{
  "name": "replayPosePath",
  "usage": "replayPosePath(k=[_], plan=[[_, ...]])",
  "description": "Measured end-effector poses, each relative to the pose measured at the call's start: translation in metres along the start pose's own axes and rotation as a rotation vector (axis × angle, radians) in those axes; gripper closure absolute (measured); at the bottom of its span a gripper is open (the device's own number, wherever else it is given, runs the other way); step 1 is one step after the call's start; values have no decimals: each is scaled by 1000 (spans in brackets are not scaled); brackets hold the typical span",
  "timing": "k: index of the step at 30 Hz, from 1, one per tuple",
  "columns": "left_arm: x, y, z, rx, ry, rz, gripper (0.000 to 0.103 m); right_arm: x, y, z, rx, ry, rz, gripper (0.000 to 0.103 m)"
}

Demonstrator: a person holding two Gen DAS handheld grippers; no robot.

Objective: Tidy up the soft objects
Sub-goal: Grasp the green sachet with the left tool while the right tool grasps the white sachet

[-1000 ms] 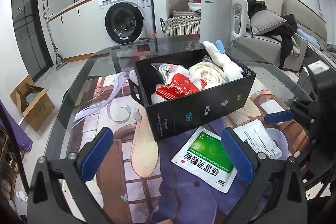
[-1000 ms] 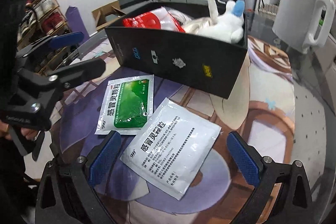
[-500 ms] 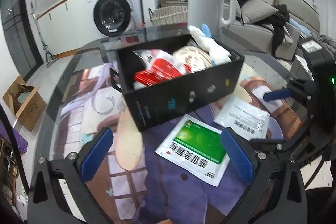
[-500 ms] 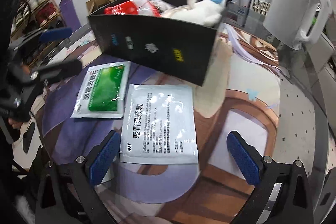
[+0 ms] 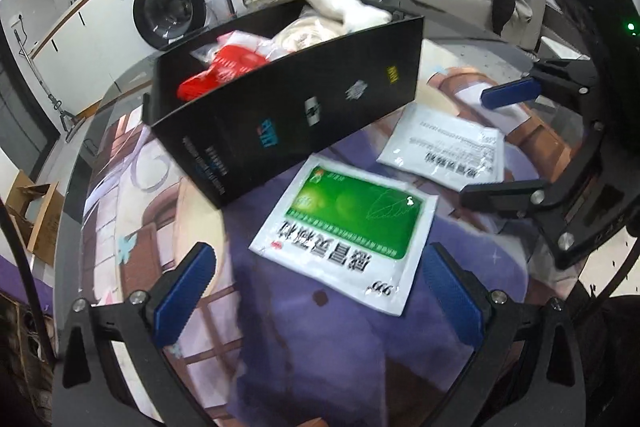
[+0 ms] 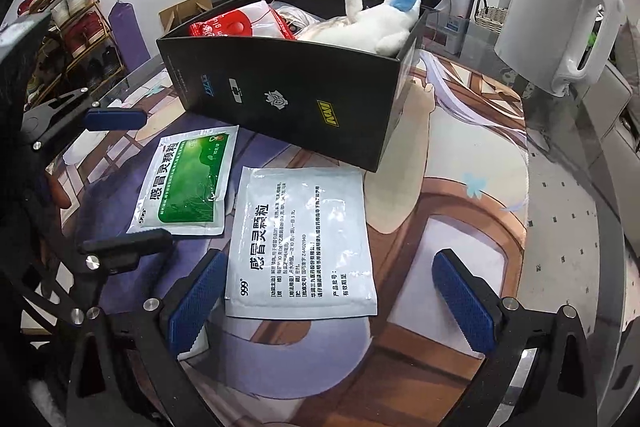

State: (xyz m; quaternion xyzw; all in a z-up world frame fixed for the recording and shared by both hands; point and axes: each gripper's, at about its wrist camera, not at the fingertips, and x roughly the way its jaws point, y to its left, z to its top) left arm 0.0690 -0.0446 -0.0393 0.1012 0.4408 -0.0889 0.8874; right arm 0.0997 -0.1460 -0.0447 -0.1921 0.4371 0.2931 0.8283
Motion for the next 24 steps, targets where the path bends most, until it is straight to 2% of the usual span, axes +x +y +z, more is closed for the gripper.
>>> replayPosePath(k=[4, 9, 12, 18, 24], plan=[[-2, 14, -4, -16, 41, -7, 0, 0, 0, -1, -1, 1, -1, 1], [-3, 30, -8, -53, 66, 24, 0, 0, -1, -1, -1, 0, 0, 1], [-6, 36, -4, -124, 45, 5, 0, 0, -1, -1, -1, -1, 1, 1], [-6, 31, 3, -237, -25, -86, 0, 0, 0, -2, -2, -1, -1, 1], [13, 23, 9, -267, 9, -77, 0, 0, -1, -2, -8, -1, 4, 1]])
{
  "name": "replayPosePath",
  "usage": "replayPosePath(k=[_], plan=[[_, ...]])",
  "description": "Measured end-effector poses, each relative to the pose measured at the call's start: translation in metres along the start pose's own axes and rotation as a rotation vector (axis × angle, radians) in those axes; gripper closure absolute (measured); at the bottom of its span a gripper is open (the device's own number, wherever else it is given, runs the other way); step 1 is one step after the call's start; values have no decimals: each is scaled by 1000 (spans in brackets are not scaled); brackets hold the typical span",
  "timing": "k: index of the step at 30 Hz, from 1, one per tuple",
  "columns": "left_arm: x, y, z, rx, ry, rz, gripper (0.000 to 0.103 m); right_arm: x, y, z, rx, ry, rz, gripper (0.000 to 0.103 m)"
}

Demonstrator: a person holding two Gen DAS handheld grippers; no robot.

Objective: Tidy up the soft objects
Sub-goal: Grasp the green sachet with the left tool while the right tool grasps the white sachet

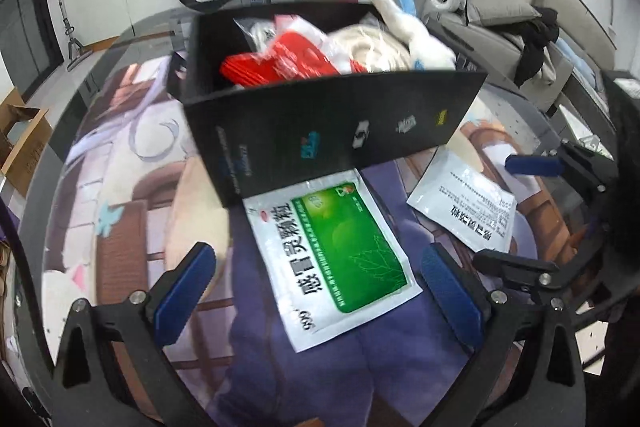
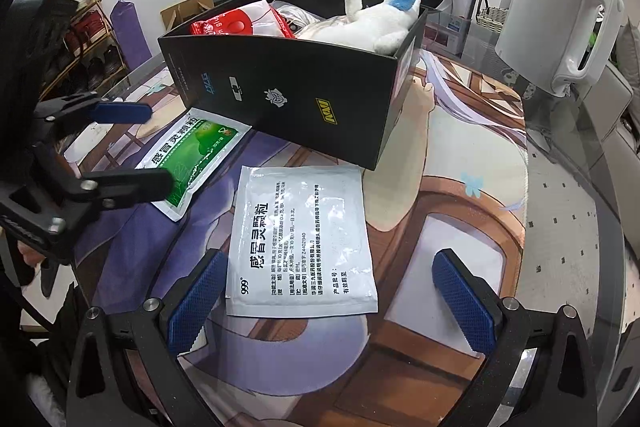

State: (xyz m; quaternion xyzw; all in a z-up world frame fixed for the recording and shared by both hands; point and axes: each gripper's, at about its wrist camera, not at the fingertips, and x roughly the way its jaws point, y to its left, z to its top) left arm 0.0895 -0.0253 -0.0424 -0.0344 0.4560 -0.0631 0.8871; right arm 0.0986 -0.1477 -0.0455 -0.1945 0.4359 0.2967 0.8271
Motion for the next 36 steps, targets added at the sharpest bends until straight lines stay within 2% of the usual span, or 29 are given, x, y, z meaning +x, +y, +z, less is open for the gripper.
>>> replayPosePath(k=[6, 11, 26, 28, 31, 34, 36], plan=[[6, -4, -1, 16, -9, 93, 0, -1, -2, -1, -5, 6, 3, 1], [5, 4, -4, 8, 0, 99, 0, -1, -2, -1, -2, 5, -2, 1], [4, 6, -10, 13, -38, 95, 0, 3, 7, 4, 43, -43, -31, 2], [4, 6, -10, 14, -42, 93, 0, 1, 10, 3, 28, -52, -17, 9], [3, 6, -10, 15, -44, 93, 0, -3, 13, 4, 8, -64, 1, 32], [4, 5, -10, 14, -45, 94, 0, -5, 15, 3, -6, -70, 13, 39], [3, 6, -11, 15, -47, 95, 0, -7, 15, 3, -8, -75, 18, 48]])
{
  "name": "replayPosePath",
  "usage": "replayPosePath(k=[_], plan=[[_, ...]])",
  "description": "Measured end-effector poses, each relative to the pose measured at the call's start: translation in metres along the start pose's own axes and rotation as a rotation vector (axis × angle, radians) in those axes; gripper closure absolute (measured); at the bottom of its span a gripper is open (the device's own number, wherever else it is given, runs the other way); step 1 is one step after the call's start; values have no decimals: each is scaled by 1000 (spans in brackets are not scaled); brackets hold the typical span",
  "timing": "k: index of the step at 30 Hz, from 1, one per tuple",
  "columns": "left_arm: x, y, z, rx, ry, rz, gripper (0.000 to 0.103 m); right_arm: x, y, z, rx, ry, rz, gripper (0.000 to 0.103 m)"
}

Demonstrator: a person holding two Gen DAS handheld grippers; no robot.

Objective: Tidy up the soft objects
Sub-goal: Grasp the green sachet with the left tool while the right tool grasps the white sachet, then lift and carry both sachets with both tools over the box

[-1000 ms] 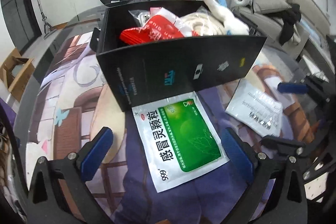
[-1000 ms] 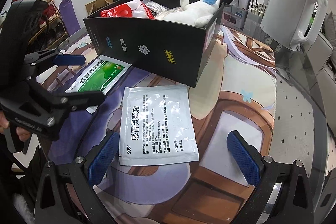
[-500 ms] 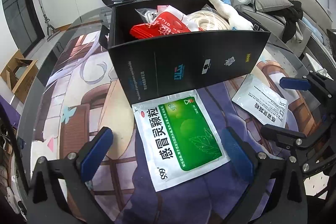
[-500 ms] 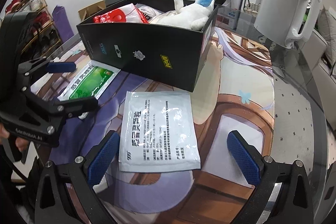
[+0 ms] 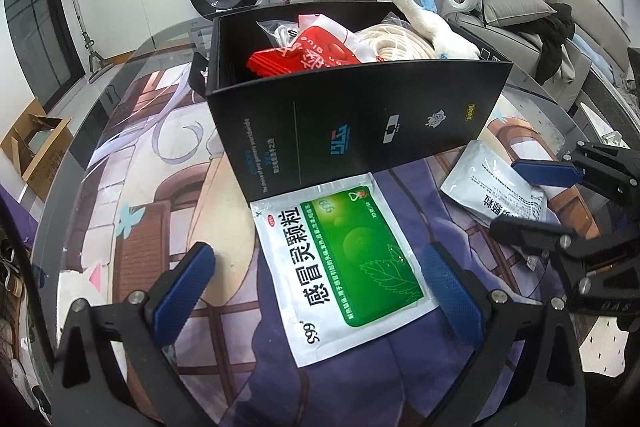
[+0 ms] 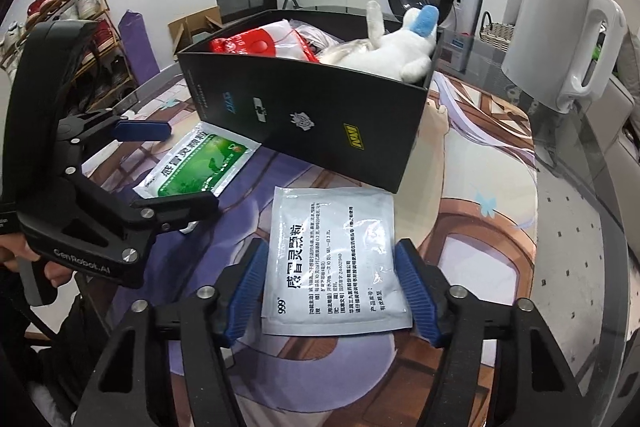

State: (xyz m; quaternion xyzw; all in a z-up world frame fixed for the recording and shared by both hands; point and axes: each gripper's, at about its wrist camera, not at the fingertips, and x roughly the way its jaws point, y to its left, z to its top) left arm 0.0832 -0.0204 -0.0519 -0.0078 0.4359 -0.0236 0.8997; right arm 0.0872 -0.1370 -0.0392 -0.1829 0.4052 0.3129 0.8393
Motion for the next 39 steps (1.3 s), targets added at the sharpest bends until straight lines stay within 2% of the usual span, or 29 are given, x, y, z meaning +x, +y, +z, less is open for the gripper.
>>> replayPosePath(k=[2, 5, 10, 14, 16, 19, 25, 39], plan=[[0, 0, 0, 1, -2, 0, 0, -1, 0, 0, 2, -4, 16, 56], [-1, -2, -1, 8, -6, -9, 4, -2, 2, -1, -12, -6, 16, 58], [-8, -11, -1, 64, -24, -56, 26, -3, 3, -1, -15, -7, 15, 58], [-11, -18, -1, 93, -42, -76, 36, -2, 4, 0, -18, -11, 13, 58], [-12, -20, -1, 108, -49, -87, 45, -2, 3, 0, -19, -10, 13, 58], [-15, -23, -1, 121, -55, -100, 53, -1, 2, -1, -21, -11, 13, 58], [-16, -27, 0, 135, -65, -115, 60, -1, 1, -1, -32, -14, 11, 58], [-37, -22, 7, 112, -139, -157, 61, -10, 2, 2, -49, -41, 14, 59]])
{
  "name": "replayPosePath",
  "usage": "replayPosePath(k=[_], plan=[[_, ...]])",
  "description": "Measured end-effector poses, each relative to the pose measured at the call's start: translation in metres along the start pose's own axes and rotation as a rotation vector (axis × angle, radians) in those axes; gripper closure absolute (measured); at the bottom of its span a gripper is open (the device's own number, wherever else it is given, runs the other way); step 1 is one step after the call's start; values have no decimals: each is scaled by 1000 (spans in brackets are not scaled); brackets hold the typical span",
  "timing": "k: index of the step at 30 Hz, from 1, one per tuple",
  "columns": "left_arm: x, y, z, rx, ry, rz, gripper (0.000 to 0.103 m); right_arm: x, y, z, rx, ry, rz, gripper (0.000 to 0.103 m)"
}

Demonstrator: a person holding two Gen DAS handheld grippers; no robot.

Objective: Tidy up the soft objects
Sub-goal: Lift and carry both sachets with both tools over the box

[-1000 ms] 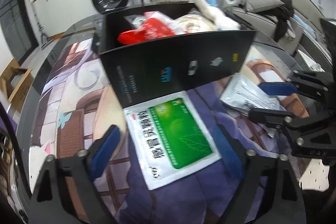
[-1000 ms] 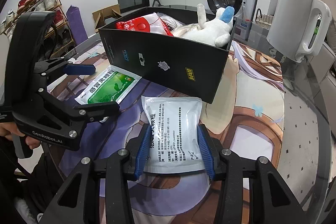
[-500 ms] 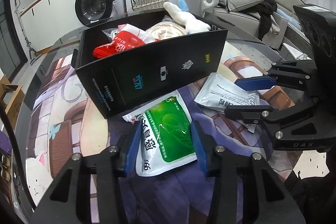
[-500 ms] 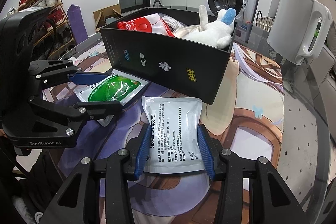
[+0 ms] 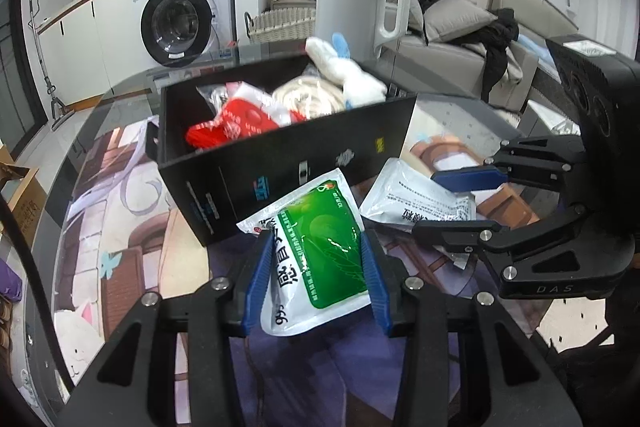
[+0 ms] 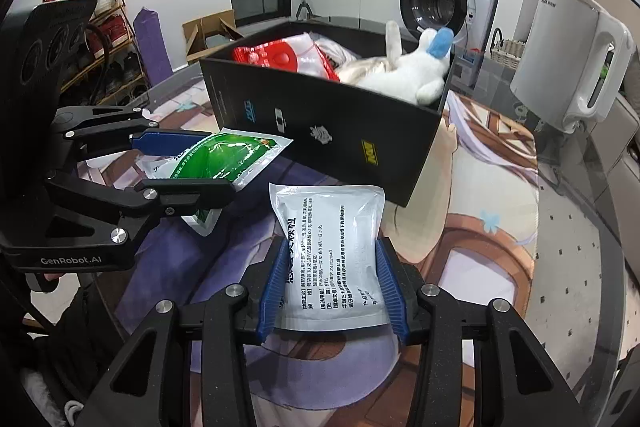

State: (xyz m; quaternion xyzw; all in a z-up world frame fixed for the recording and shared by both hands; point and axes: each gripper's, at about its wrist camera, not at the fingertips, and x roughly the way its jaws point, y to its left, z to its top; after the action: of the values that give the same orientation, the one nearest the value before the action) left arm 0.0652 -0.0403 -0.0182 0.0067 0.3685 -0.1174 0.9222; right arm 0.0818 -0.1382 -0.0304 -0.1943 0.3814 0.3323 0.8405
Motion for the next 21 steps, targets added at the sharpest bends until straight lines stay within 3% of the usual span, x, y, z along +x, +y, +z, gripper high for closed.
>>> replayPosePath(k=[9, 21], plan=[[-26, 7, 9, -21, -95, -5, 61, -26, -1, 7, 8, -72, 5, 59], [-39, 16, 14, -59, -150, 11, 61, -49, -2, 14, 39, -165, 1, 59]])
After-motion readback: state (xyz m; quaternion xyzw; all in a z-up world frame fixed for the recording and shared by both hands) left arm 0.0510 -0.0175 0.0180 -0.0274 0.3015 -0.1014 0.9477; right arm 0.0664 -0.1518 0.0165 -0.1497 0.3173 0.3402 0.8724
